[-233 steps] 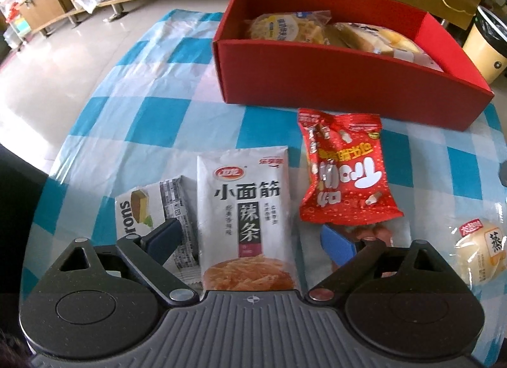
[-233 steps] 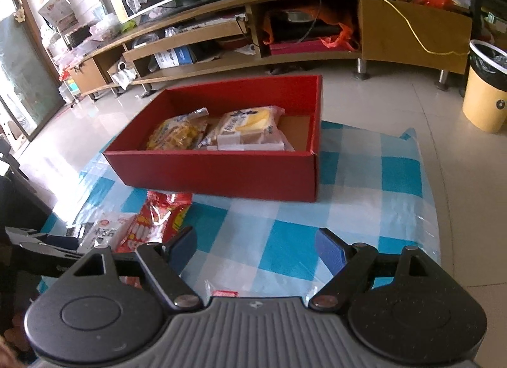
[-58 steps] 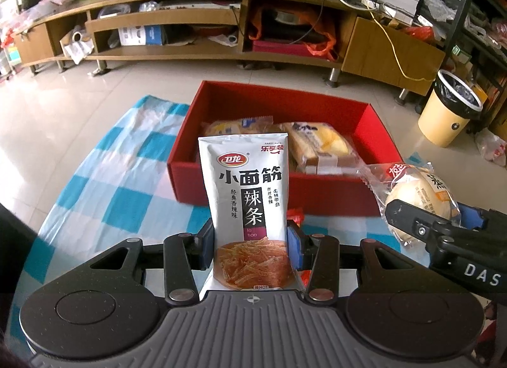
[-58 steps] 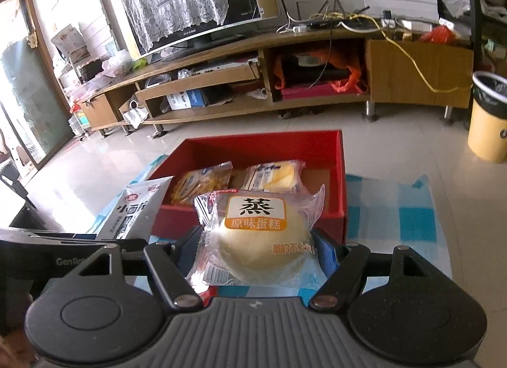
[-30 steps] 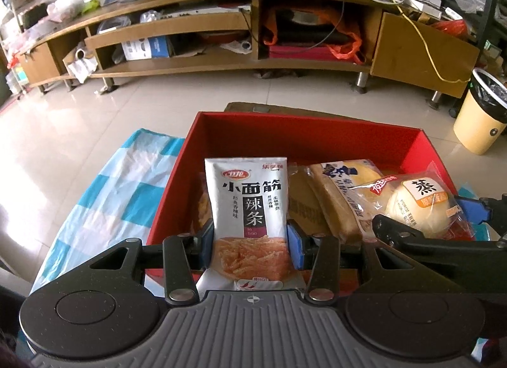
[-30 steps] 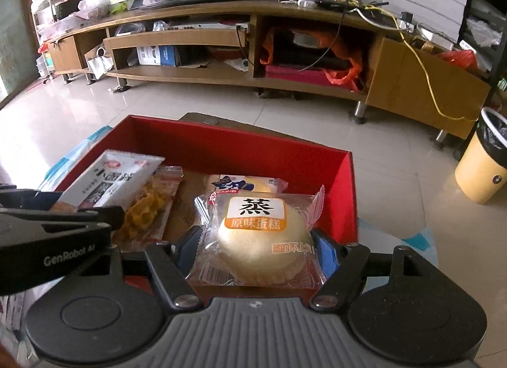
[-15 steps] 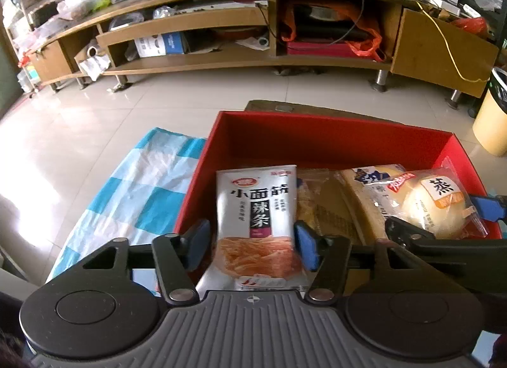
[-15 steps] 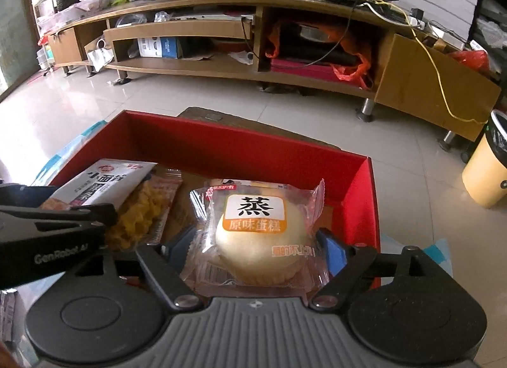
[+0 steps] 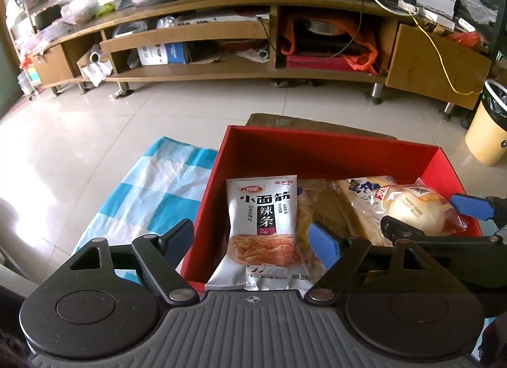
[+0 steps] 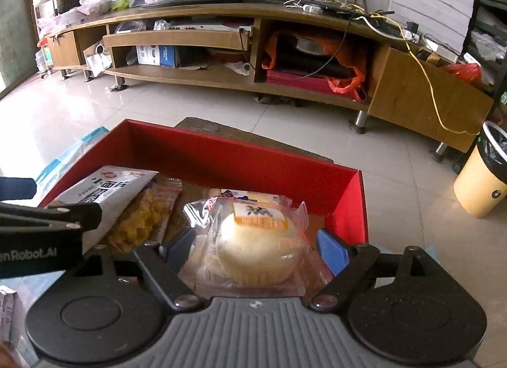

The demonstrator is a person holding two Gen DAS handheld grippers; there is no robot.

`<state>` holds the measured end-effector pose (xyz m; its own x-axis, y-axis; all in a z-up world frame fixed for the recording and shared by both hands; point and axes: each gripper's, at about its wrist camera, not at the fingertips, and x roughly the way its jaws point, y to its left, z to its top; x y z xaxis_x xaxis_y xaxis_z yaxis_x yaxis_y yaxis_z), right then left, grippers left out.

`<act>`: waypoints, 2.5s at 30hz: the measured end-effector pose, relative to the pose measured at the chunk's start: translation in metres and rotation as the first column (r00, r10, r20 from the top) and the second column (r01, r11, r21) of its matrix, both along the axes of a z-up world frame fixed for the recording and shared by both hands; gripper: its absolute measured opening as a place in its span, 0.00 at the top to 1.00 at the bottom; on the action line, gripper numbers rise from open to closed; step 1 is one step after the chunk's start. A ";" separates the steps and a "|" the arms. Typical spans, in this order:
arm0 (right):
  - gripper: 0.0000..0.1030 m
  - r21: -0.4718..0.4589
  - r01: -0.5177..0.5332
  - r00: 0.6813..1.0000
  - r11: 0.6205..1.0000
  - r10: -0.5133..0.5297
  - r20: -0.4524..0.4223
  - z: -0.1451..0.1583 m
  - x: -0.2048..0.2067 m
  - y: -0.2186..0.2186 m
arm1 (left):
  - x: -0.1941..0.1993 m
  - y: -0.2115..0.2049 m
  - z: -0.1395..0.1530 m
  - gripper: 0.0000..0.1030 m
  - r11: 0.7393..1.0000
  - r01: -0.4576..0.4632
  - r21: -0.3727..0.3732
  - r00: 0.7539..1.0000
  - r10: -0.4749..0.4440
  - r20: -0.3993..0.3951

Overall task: Organize snacks
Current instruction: 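Lower both packets into the red box and open both grippers, then withdraw both grippers from the box back toward the remaining snacks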

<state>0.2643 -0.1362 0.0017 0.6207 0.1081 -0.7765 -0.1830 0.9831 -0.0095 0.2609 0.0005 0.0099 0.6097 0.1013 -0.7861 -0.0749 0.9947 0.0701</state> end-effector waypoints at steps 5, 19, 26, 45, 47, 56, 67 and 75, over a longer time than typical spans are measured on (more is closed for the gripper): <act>0.17 -0.005 -0.001 1.000 1.000 0.001 0.017 0.005 -0.003 0.000 | -0.001 0.003 0.002 0.17 1.000 -0.007 -0.015 1.000 0.007 -0.004; 0.15 -0.005 0.001 1.000 1.000 -0.001 0.018 0.011 -0.008 -0.005 | -0.012 0.006 0.013 0.16 0.999 0.008 -0.052 1.000 -0.008 0.003; 0.14 0.009 0.010 1.000 1.000 -0.010 0.023 0.014 -0.005 -0.008 | -0.009 0.007 0.012 0.14 0.998 0.005 -0.060 1.000 -0.005 0.003; 0.12 0.076 0.051 0.998 0.996 -0.054 0.036 0.024 -0.003 -0.020 | -0.008 0.020 0.020 0.14 0.995 -0.023 -0.095 1.000 0.024 0.008; 0.12 0.074 0.039 0.999 0.996 -0.041 0.026 0.024 -0.006 -0.019 | -0.012 0.022 0.020 0.14 0.995 -0.024 -0.096 1.000 0.024 0.001; 0.12 0.085 -0.021 1.000 0.996 0.021 -0.005 0.027 -0.041 -0.009 | -0.048 0.041 0.022 0.14 0.994 -0.035 -0.105 0.999 0.031 -0.035; 0.12 0.064 -0.126 0.990 0.990 0.129 -0.048 0.019 -0.082 0.014 | -0.092 0.074 0.019 0.14 0.992 -0.075 -0.098 0.995 0.068 -0.078; 0.12 0.084 -0.168 0.975 0.982 0.179 -0.133 -0.001 -0.101 0.027 | -0.118 0.099 0.002 0.14 0.988 -0.132 -0.083 0.981 0.118 -0.151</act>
